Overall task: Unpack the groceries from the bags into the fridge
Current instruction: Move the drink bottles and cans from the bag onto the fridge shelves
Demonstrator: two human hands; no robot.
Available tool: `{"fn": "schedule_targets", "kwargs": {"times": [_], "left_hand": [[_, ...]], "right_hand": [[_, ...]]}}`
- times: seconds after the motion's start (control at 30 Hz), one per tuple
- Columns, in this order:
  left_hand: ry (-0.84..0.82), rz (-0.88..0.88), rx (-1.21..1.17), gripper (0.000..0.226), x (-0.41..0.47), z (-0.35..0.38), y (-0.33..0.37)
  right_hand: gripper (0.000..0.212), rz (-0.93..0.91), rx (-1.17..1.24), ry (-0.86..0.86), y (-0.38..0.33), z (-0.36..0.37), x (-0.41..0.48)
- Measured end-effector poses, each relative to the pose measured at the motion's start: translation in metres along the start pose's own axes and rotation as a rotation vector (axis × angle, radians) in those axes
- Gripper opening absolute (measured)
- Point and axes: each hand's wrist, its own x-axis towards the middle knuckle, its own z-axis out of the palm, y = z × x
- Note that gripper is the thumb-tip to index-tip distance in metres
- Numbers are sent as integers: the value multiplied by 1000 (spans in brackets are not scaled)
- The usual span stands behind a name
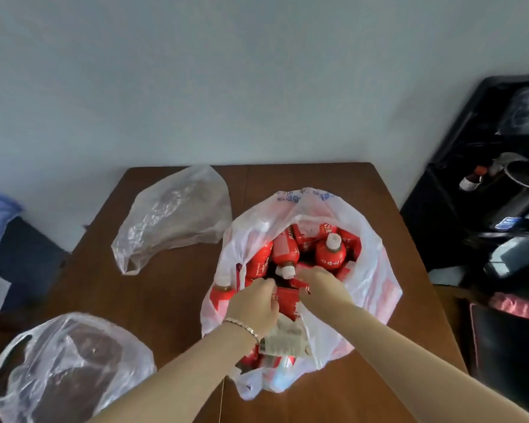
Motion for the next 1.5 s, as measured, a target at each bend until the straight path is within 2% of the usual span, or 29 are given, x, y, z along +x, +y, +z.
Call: {"fn": "schedule_targets", "kwargs": {"times": [0.13,0.2,0.27,0.3,0.37,0.4,0.47,0.53,0.6,0.7,0.8,0.87,0.97,1.13,1.17,1.27,1.3,1.4,1.5], "left_hand": [[-138,24,-109,34,47,1,-14],[-218,55,-143,46,64,4,-19],[-245,83,-38,55,75,4,-20],[-225,100,36,57,77,4,-21],[-41,180,214,61,82,1,-20],[-20,172,285,66,84,-1,-19],[-27,153,331,72,93,-2,-20],[-5,93,366,66,106,-7,-25],[52,24,427,58,122,-24,-32],[34,105,545,51,142,-41,-37],[-32,137,620,46,150,-46,-30],[14,159,528,38,152,-48,-25],[-2,177,422,31,160,-59,-29],[-9,34,451,22,171,-67,-48],[63,37,457,20,174,-64,-47],[255,213,426,12,173,-61,-32],[217,264,361,5,169,-59,-26],[103,315,356,29,164,-37,-18],[26,237,395,35,168,-25,-19]], "right_hand": [[61,43,-57,-179,-9,24,47],[55,73,-99,-204,-11,33,62],[44,69,-139,-172,-12,37,72],[40,42,-159,-152,-12,38,75],[34,3,-92,-115,-7,41,80],[32,-6,-25,-96,-5,42,82],[34,-38,-76,-33,2,42,84],[40,-87,-78,-49,7,42,85],[42,-111,-117,-156,3,37,84],[41,-70,-223,-235,2,32,85],[38,-42,-183,-188,-1,35,87],[36,-52,-150,-146,1,35,86],[37,-77,-75,-73,8,29,79],[29,-47,144,39,11,-2,67],[28,-34,160,35,11,-7,66],[27,-27,154,32,11,-14,64],[26,-25,155,34,11,-14,64],[25,-14,186,50,9,-14,61],[22,-23,196,82,8,-17,58]]}}
